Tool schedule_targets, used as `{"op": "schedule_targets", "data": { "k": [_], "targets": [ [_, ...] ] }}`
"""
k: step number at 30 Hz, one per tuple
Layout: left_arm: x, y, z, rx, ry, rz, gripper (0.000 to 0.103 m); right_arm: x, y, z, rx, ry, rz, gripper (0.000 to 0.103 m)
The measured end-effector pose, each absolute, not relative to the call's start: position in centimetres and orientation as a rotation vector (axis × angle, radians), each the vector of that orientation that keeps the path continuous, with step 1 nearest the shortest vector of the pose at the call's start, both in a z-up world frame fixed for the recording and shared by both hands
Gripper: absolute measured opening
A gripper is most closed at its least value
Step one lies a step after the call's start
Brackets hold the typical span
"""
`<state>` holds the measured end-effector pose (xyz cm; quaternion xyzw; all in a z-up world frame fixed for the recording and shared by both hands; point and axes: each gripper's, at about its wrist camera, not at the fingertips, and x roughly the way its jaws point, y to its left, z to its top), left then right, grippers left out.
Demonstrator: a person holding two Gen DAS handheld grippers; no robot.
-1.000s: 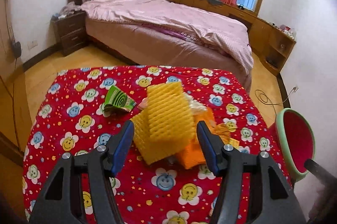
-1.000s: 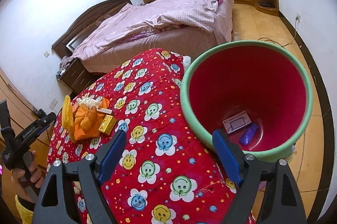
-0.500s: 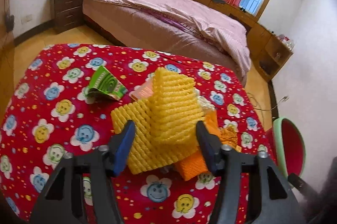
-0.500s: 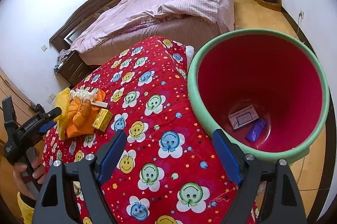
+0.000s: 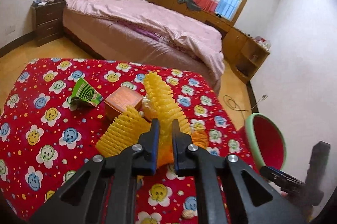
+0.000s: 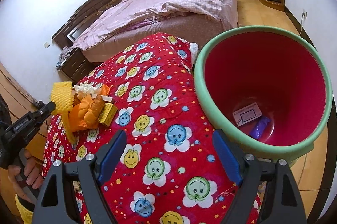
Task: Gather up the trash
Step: 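Grasp a yellow foam net with left tool while right tool grasps another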
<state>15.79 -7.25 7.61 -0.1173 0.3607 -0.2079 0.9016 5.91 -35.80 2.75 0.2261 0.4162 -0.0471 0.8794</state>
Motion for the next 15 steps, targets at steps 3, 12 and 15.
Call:
{"op": "schedule_targets", "data": {
  "k": [3,12,15],
  "targets": [
    [14.5,-6.8,8.7,-0.244,0.720,-0.435,0.010,5.9,-35.1,3.1,0.461,0.864,-0.084,0.086],
    [11.1,-2.7,10.1,-0.257,0.674,-0.337,0.010,6.4,-31.9,4.2,0.432,0.851,-0.015,0.086],
    [10.3,-0.7,9.8,-0.253,0.678,-0.278,0.010,7.0,-30.0,4.6,0.408,0.858,0.023,0.085]
  ]
}}
